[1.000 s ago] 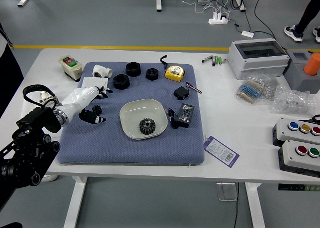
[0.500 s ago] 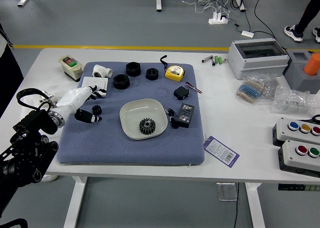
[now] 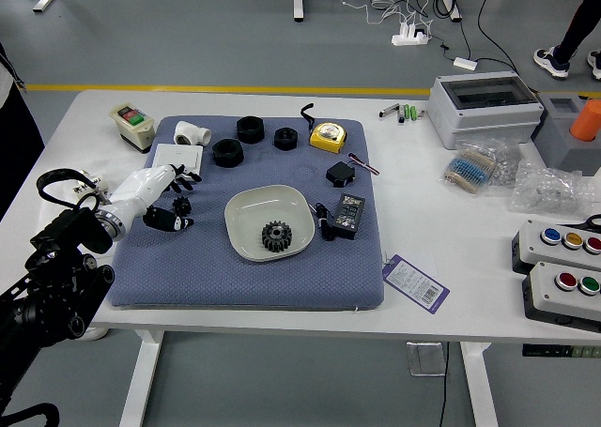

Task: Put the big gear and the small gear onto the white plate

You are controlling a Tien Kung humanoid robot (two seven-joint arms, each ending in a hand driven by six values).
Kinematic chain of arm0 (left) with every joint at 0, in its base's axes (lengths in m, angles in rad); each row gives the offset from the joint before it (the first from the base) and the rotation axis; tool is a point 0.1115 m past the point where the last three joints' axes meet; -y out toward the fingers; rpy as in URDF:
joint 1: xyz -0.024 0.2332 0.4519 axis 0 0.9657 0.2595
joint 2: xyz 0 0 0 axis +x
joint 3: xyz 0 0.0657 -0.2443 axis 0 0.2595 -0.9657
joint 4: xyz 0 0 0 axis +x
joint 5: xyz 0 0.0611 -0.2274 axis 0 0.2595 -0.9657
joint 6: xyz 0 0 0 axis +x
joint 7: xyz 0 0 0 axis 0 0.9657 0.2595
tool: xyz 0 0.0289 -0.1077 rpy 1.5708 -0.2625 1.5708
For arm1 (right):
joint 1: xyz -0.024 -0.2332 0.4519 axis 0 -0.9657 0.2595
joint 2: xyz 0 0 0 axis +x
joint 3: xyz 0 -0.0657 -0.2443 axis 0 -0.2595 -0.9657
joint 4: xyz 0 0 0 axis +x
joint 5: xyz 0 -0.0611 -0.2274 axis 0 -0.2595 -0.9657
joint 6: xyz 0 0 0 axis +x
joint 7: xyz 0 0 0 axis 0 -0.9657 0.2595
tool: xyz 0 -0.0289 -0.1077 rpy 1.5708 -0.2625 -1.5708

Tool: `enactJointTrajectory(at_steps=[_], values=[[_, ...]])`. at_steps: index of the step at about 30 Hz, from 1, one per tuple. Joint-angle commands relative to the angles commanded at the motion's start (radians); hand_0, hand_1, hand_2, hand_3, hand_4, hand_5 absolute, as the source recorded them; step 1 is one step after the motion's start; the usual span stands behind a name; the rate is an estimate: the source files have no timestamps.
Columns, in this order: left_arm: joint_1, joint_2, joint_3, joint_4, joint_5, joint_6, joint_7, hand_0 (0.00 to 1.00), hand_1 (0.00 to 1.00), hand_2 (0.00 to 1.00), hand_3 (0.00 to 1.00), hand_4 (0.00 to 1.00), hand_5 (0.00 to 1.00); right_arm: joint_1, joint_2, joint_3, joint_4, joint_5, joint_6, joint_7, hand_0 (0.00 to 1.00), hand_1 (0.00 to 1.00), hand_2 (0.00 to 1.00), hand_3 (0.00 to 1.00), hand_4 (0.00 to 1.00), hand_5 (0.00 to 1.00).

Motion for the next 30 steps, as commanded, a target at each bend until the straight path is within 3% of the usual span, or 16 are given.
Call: enactJointTrajectory(at_steps=[1,6,7,18,19,24,25,30], values=[[-0.001,0.000,0.000,0.002,0.000,0.000,0.000,0.527,0.564,0.619,0.645,0.819,0.010,0.000,0.000,0.000,0.000,0.000,0.000,0.000,0.689,0.706,0.752,0.567,0.788,0.645],[-0.014,-0.008,-0.005,0.034,0.000,0.011,-0.007,0.527,0.564,0.619,0.645,0.819,0.010,0.002,0.000,0.000,0.000,0.001,-0.001,0.000,0.689,0.706,0.752,0.567,0.788,0.645],[-0.017,-0.011,-0.007,0.042,0.000,0.014,-0.009,0.488,0.536,0.586,0.611,0.704,0.012,0.002,-0.001,-0.001,0.001,0.002,-0.001,0.000,0.689,0.707,0.752,0.567,0.788,0.645],[-0.032,-0.018,-0.035,0.101,0.000,0.015,0.000,0.461,0.524,0.570,0.601,0.657,0.009,0.005,-0.002,-0.008,0.001,0.004,0.000,0.000,0.689,0.707,0.752,0.567,0.788,0.644],[-0.032,-0.018,-0.036,0.102,0.000,0.012,0.003,0.421,0.496,0.544,0.585,0.464,0.002,0.005,-0.002,-0.009,0.001,0.004,0.000,0.000,0.689,0.708,0.752,0.567,0.788,0.643],[-0.030,-0.019,-0.033,0.103,0.000,0.005,0.010,0.421,0.496,0.544,0.585,0.464,0.002,0.006,-0.003,-0.014,0.001,0.005,0.000,-0.001,0.689,0.708,0.752,0.567,0.788,0.643],[-0.029,-0.019,-0.032,0.102,0.000,0.005,0.010,0.325,0.436,0.485,0.572,0.264,0.002,0.005,-0.003,-0.014,0.001,0.006,0.000,-0.001,0.690,0.708,0.752,0.567,0.788,0.642],[-0.024,-0.014,-0.023,0.094,0.000,0.005,0.009,0.325,0.436,0.485,0.572,0.264,0.002,0.003,-0.002,-0.016,0.001,0.007,0.001,-0.001,0.690,0.708,0.752,0.567,0.788,0.642]])
